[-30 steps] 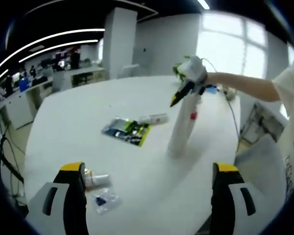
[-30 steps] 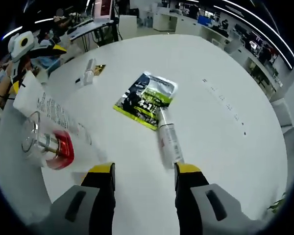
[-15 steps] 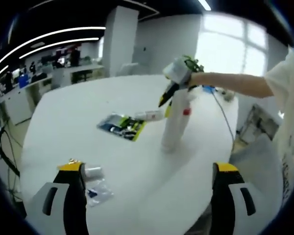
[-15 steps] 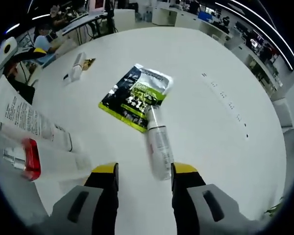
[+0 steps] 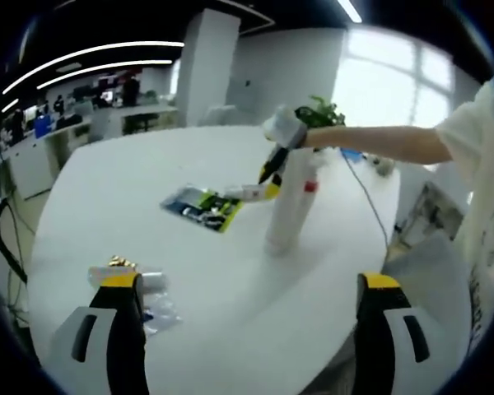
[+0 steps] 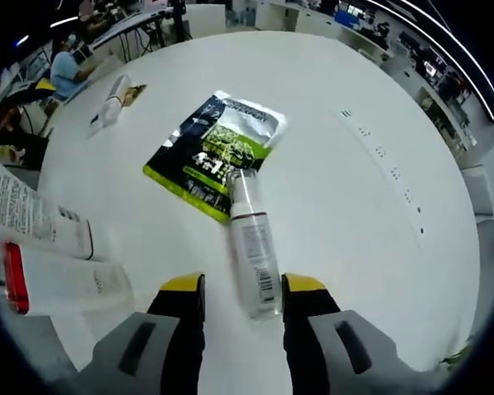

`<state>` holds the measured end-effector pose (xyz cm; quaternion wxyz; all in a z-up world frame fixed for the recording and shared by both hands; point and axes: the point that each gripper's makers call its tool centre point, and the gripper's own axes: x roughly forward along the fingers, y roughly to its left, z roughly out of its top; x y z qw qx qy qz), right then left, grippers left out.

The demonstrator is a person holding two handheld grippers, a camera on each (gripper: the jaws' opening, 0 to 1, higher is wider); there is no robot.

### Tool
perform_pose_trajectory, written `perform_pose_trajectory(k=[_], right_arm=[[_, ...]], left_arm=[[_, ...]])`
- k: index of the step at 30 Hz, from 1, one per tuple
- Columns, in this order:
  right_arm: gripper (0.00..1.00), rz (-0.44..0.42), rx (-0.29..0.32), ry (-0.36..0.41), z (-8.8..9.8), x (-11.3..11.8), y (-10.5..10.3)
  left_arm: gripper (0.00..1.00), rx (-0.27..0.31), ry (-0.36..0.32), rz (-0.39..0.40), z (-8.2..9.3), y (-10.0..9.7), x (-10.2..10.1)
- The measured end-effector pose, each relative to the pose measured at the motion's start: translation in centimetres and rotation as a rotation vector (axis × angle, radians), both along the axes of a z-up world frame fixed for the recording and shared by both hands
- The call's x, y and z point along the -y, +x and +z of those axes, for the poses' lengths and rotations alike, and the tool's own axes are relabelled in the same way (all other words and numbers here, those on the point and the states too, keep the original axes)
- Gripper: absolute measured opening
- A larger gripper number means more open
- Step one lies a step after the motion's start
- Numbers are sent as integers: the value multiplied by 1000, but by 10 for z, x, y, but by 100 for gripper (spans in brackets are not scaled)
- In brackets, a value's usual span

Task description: Arrange the skincare products in the storage area until every visible bottle or jar stands upright without overlapping.

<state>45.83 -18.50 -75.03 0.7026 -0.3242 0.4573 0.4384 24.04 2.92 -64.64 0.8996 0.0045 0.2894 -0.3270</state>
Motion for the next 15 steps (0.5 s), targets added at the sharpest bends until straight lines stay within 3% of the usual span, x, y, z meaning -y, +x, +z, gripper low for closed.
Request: perform_pose_trajectory(k=[8,10,15], right_arm=[[30,26,-36,-36,-9,-1,-8],[31,29,-58,-49,-10,0,-15],[32,31,-70,-48,-14,-2,-9]], left_arm=[[99,-21,9,-12,-4,-5,0],[98,-31,7,-14,-7,-6,0],[98,-36,2,-16,-8,-7,2]])
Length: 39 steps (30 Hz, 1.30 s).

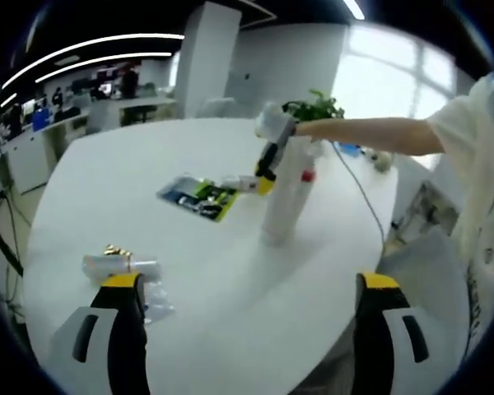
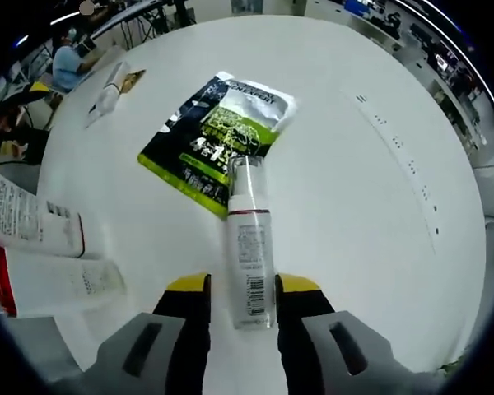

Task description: Arrange the skincare products in the storage area until every visible bottle or jar stands upright without overlapping.

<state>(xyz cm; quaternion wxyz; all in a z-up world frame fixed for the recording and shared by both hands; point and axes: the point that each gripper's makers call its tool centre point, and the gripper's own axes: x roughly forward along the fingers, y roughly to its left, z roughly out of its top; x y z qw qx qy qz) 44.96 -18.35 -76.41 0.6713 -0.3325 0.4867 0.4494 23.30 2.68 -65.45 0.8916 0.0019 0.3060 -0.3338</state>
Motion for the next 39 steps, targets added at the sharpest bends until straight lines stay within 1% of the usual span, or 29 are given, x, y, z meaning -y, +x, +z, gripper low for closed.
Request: perform_pose_trajectory(k=[5,7,8,11,15,17,18,19,22,25,29,32,33,34,35,39], right_arm=[[31,14,-12,-13,-3,-3,4],[29,17,-10,-18,-2,-2,7],[29,17,-22,-17,-2,-3,8],[27,36,-11,-53,-3,-1,9],[27,47,-22,-75,-5,-4,11],[26,54,-25,-78,-4,-2,8],[23,51,-27,-74,-4,-2,8],[21,31,-27,-72,-5,-1,11],[21,34,-22,-67,-5,-1,17],[20,20,-11,-60,-5,0,18],[19,11,15,-46,-4,1,14],[19,30,27,-47,-3,3,9],[19,27,28,-41,-1,3,8],[19,19,32,-26,1,3,0],[19,14,35,-11,4,3,-3],[18,11,59,16,12,6,-7]], left_arm=[[97,-22,7,-6,-5,-2,-1],[97,-26,6,-6,-4,-3,-1],[98,-28,4,-5,-3,-4,-1],[98,-30,4,-1,-3,-4,-2],[97,-32,3,-2,-3,-4,-1],[97,-34,4,-5,-3,-4,0],[97,-32,4,-8,-3,-4,1],[97,-31,3,-10,-2,-4,2],[97,-24,-4,-8,0,-4,2],[97,-25,-2,-13,-1,-5,4],[97,-22,-7,-12,0,-7,4],[97,-21,-7,-8,0,-8,3],[97,-22,-6,-6,0,-8,3],[97,-21,-5,-4,0,-8,3],[97,-20,-6,-4,0,-8,3],[97,-18,-9,-14,0,-9,8]])
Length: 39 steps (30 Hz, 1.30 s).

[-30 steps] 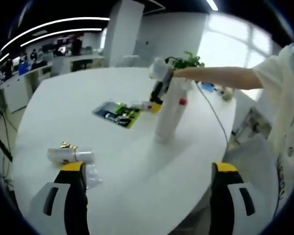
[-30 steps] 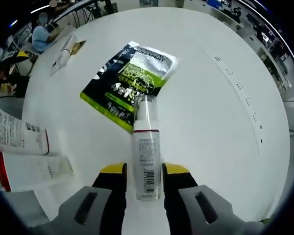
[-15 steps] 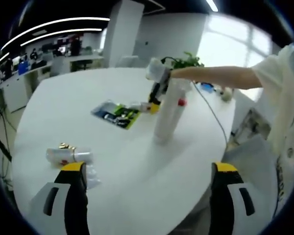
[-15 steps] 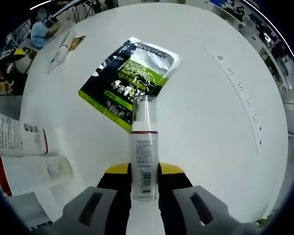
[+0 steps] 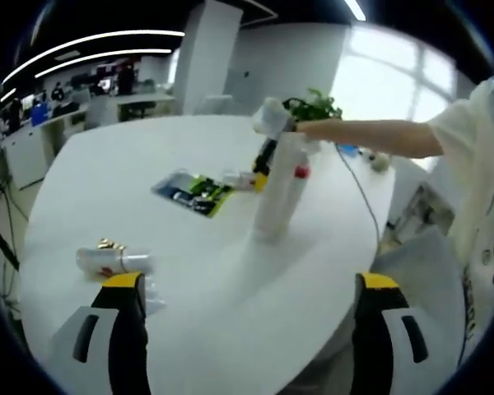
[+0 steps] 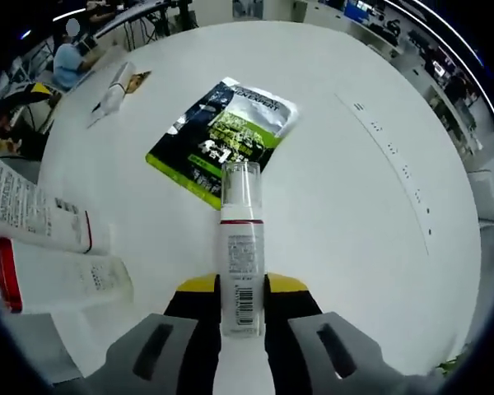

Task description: Arrange the skincare products in the storage area until every visible bottle or jar stands upright without overlapping.

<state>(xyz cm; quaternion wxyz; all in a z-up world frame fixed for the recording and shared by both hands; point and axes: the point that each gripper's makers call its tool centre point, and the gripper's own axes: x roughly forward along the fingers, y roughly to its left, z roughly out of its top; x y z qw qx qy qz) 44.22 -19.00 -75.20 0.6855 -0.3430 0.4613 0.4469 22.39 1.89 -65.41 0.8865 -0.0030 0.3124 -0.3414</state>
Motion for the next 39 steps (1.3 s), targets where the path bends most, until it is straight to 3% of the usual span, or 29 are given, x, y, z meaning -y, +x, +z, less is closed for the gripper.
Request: perform_pose_trajectory(k=[12,17,28,32,39], right_arm=[[18,-74,53,129,26,12,-16],[18,-111,110,189,41,20,-17],[18,-157,178,264,67,35,-40],[18,-166,177,279,72,37,-56],[19,-197,246,318,92,46,-72]], left_arm=[[96,20,-9,-38,6,-1,16],[96,27,-12,-50,8,-5,21],[95,44,-12,-72,13,-7,30],[95,50,-16,-72,15,-7,33],[95,53,-17,-76,17,-9,34]])
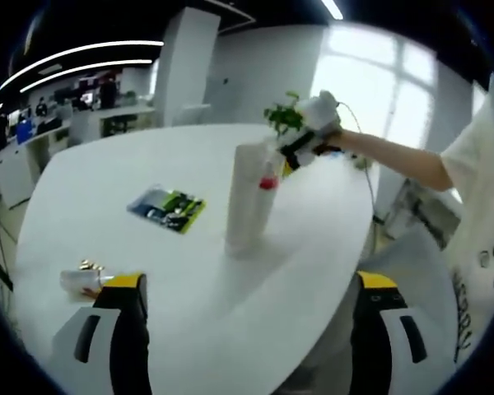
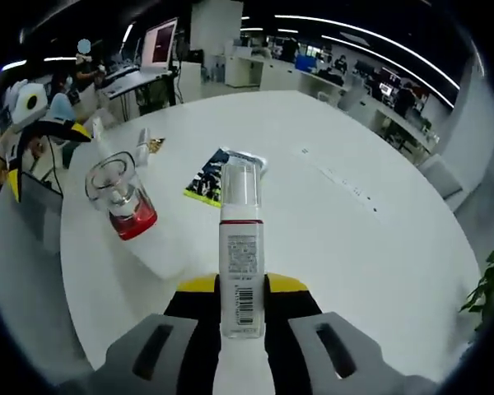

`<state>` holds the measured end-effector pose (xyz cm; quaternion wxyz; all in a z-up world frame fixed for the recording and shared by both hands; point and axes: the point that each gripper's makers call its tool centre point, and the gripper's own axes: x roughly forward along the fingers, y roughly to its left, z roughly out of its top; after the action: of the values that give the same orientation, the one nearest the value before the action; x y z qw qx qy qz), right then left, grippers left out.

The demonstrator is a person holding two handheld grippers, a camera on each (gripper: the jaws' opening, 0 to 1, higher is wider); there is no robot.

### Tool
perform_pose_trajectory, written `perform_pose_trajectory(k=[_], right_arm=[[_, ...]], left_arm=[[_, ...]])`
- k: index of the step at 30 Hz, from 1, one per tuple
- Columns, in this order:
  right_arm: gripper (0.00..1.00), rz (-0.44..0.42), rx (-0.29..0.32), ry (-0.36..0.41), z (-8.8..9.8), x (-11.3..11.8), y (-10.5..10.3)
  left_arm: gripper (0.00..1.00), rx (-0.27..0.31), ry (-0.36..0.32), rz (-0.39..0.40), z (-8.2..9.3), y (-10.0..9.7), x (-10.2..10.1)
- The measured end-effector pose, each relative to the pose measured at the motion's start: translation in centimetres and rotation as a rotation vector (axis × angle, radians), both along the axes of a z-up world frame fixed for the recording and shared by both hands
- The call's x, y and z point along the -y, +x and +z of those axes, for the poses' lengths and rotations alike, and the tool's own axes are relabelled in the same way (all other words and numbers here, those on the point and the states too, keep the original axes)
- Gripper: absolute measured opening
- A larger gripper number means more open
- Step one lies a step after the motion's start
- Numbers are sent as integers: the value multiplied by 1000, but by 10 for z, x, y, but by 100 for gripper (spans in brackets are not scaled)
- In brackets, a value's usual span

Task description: Arrange the skincare products in the storage area until every visible bottle or jar stands upright without overlapping.

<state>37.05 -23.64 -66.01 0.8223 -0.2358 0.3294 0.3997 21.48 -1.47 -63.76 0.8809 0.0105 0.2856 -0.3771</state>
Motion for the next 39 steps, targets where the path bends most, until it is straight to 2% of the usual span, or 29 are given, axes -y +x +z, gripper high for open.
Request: perform_pose_trajectory(k=[6,11,17,23,26,30,39], right_arm=[[19,-16,19,22,5,4,-17],[19,-64,47,85,12,8,-26],[19,-71,48,126,12,8,-43],[19,-88,55,187,18,8,-57],[19,-89,54,220,23,6,-67],[19,-81,72,255,28,4,-74],[19,-17,56,336,34,-34,-116]], left_arm=[[95,8,-2,-2,3,-3,-1],[92,15,-10,2,5,-6,2],[89,26,-36,-3,10,-7,5],[86,37,-37,-12,12,-7,8],[85,39,-58,-8,14,-7,13],[75,48,-75,-29,17,-8,17],[74,48,-158,-60,26,-11,36]])
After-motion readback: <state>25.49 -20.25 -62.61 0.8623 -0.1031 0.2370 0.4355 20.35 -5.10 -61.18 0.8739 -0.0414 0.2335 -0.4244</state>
